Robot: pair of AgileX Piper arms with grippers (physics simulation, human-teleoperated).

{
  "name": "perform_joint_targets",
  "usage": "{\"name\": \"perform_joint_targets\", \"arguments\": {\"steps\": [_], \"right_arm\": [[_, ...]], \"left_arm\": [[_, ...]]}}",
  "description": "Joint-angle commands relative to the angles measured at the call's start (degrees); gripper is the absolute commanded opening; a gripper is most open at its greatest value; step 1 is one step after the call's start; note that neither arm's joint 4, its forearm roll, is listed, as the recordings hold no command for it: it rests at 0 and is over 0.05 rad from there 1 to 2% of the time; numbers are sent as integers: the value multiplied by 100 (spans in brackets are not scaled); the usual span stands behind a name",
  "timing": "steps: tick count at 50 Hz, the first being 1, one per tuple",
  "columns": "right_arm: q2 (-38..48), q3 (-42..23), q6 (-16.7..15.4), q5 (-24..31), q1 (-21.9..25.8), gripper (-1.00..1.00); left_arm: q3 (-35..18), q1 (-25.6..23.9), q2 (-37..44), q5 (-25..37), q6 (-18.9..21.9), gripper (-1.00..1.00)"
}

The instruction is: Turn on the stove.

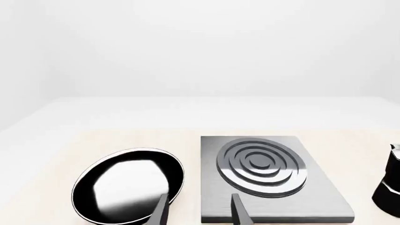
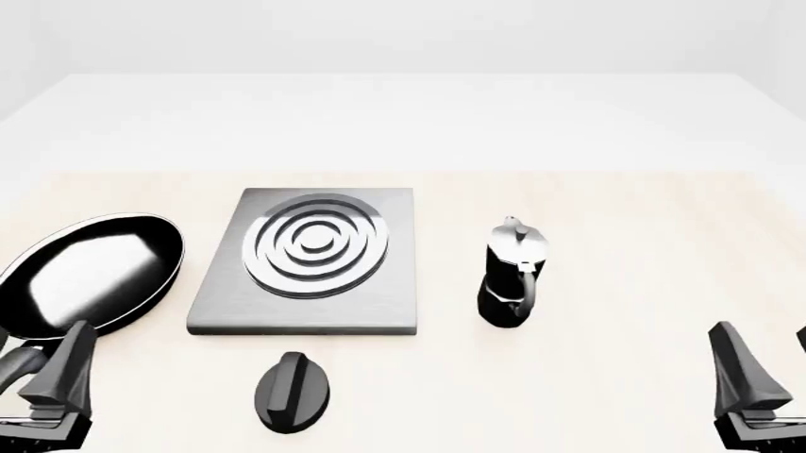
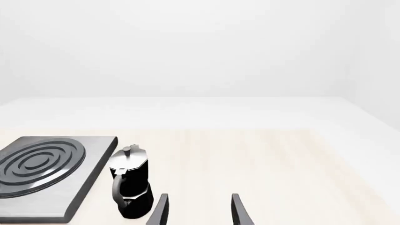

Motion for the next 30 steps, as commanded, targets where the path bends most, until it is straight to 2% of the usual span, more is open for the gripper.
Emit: {"name": "perform_joint_targets", "arguments": {"steps": [1, 2, 3, 5, 6, 7, 10, 13, 17, 20, 22, 23, 28, 29, 30], "right_arm": [[69, -9, 30, -67, -75, 100], [85, -5, -33, -74, -6, 100], [76, -6, -42, -72, -1, 100], [34, -5, -16, -52, -4, 100], [34, -5, -16, -52, -4, 100], [30, -7, 25, -45, -21, 100], [69, -12, 33, -74, -24, 100], [58, -10, 24, -83, -33, 100], [25, -8, 36, -70, -38, 100], [20, -5, 63, -65, -48, 100], [5, -4, 58, -55, -42, 100], [6, -5, 63, -54, -40, 100], [-2, -3, 80, -57, -36, 100], [-6, -4, 120, -75, -35, 100], [-8, -3, 117, -79, -37, 100]], "left_arm": [[-4, 23, 787, -480, 373, 100], [-21, -120, 790, -508, 203, 100], [-10, -170, 1208, -764, 329, 100], [-15, -123, 1503, -976, 355, 100], [-40, -158, 1890, -1253, 261, 100], [-69, -208, 2283, -1500, 350, 100], [-287, -243, 3165, -1828, 281, 100], [-515, -371, 3431, -1676, 225, 100], [-628, -538, 3388, -1514, 438, 100], [-740, -513, 3889, -1623, 341, 100], [-791, -652, 4022, -1554, 481, 100], [-836, -650, 3914, -1433, 400, 100], [-968, -830, 3700, -1124, 561, 100], [-1096, -1090, 3894, -972, 619, 100], [-1108, -1123, 3950, -974, 628, 100]]}}
